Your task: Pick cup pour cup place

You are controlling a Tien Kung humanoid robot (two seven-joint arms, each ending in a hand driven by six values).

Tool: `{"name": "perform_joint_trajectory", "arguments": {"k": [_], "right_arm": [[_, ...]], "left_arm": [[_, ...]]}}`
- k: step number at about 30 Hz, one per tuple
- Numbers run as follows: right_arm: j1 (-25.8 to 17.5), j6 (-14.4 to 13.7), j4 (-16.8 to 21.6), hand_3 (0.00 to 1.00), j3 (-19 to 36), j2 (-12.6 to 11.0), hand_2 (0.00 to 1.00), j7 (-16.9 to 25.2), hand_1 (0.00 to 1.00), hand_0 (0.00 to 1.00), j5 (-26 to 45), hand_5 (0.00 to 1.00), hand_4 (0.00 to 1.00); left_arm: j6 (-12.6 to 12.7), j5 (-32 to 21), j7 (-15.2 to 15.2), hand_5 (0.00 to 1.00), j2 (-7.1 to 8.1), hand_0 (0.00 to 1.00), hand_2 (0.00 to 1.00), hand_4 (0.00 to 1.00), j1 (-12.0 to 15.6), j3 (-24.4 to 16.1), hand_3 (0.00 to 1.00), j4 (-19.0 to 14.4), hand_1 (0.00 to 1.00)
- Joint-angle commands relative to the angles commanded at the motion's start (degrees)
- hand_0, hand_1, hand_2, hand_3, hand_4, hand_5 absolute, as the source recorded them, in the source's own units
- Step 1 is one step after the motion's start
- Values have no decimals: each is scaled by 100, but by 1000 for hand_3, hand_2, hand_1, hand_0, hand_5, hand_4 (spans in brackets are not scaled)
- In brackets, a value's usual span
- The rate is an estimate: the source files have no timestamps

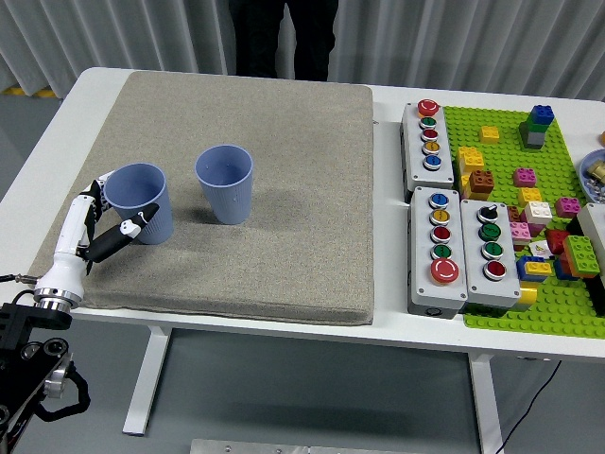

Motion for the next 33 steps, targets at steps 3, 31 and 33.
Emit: {"name": "perform_joint_trajectory", "arguments": {"k": [3,31,33], "right_arm": [[-5,4,0,639,10,-1,683,-4,674,678,-12,172,436],[-79,-5,0,638,-29,-18,683,13,673,678,0,173,438],[-64,-6,0,638,-38,-24,683,17,673,678,18,173,438]], "left_arm": [[-6,24,9,507,35,801,888,976,45,-22,842,-61,834],[-133,-94,63,570,293,797,891,982,98,-1138,840,-1296,819],[-144,-91,63,570,287,797,891,982,-143,-1266,840,-1355,819]]}}
